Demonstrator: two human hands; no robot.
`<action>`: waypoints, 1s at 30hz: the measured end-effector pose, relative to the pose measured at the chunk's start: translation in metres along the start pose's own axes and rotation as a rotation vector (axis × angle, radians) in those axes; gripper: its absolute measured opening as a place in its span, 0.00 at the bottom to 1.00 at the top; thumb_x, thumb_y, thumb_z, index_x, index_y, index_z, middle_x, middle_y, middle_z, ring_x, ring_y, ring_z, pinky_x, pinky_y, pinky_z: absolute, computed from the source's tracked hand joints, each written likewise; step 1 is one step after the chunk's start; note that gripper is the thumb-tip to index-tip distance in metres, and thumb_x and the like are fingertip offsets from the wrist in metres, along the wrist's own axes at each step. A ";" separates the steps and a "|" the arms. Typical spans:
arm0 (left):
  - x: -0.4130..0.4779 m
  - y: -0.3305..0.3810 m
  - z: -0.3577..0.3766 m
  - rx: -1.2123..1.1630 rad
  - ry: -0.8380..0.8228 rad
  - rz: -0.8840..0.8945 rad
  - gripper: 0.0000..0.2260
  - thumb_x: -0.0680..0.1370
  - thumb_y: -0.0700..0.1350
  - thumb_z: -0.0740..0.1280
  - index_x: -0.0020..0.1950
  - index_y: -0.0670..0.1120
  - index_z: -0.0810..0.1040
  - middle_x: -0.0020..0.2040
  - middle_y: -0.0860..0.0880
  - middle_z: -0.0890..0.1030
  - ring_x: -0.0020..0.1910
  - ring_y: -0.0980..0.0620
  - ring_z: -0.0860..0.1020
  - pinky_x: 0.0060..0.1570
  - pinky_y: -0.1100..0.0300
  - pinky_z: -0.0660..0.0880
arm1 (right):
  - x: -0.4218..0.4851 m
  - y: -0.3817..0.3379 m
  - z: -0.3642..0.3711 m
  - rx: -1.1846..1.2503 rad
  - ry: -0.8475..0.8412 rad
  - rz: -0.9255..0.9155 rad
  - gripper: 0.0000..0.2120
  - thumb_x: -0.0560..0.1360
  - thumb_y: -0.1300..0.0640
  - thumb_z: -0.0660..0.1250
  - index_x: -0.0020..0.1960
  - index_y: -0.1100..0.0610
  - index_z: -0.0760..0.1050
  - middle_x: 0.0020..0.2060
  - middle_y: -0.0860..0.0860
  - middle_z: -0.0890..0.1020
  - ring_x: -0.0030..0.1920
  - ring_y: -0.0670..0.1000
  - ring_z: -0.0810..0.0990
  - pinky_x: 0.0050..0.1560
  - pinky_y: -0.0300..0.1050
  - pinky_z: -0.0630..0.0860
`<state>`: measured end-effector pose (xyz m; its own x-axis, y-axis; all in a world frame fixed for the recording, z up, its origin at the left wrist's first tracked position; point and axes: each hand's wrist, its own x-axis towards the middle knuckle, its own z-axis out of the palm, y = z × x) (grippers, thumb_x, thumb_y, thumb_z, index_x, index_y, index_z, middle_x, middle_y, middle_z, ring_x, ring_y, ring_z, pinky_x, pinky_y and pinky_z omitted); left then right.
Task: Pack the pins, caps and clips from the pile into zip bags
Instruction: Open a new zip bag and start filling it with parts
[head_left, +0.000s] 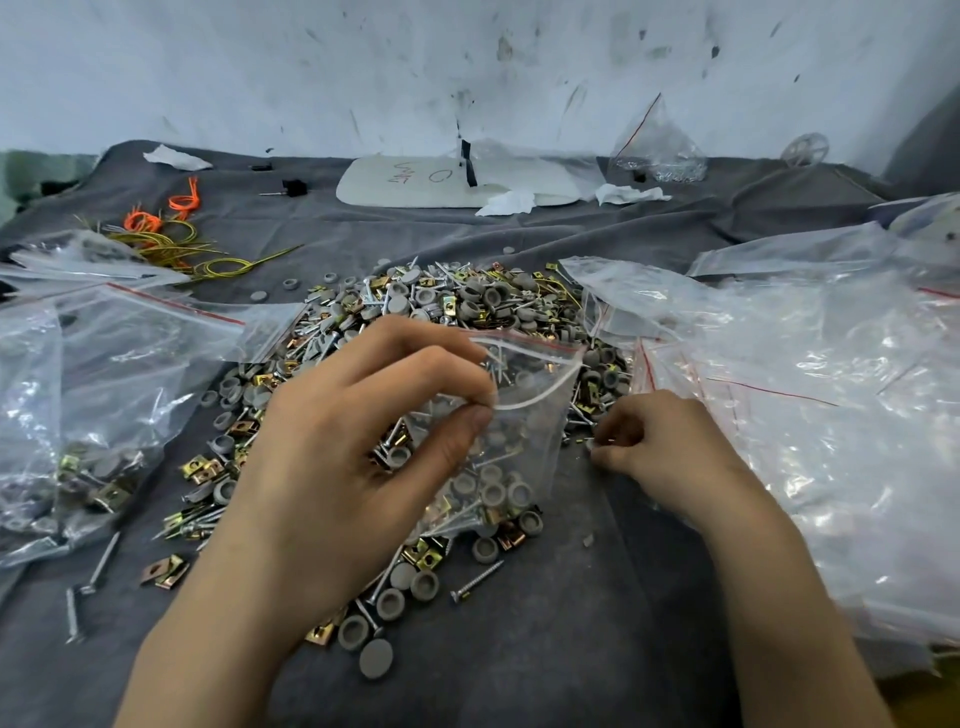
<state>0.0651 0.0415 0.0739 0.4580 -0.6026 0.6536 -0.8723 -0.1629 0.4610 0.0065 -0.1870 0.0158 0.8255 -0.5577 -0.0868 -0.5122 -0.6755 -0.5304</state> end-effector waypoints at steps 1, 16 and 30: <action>0.000 0.000 0.000 -0.002 0.000 0.001 0.07 0.77 0.47 0.65 0.45 0.47 0.81 0.52 0.53 0.81 0.54 0.61 0.79 0.55 0.69 0.71 | 0.001 -0.002 0.003 -0.020 0.006 0.004 0.07 0.71 0.57 0.74 0.42 0.49 0.77 0.41 0.51 0.80 0.42 0.50 0.77 0.39 0.39 0.70; 0.000 0.006 0.007 -0.009 -0.077 0.068 0.07 0.78 0.47 0.65 0.45 0.47 0.82 0.54 0.51 0.80 0.51 0.64 0.77 0.54 0.73 0.68 | -0.058 -0.046 -0.051 0.787 0.258 -0.685 0.06 0.67 0.55 0.76 0.43 0.49 0.82 0.36 0.45 0.84 0.32 0.45 0.79 0.32 0.34 0.74; -0.004 -0.008 -0.005 -0.108 0.148 0.011 0.03 0.79 0.48 0.66 0.50 0.52 0.79 0.57 0.53 0.80 0.58 0.51 0.79 0.56 0.44 0.77 | -0.022 -0.031 -0.019 0.596 0.399 -0.337 0.07 0.73 0.59 0.72 0.41 0.48 0.80 0.34 0.42 0.81 0.32 0.35 0.76 0.32 0.25 0.69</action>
<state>0.0710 0.0488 0.0705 0.4756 -0.4808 0.7366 -0.8576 -0.0669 0.5100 0.0001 -0.1628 0.0502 0.7082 -0.5760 0.4082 0.0567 -0.5300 -0.8461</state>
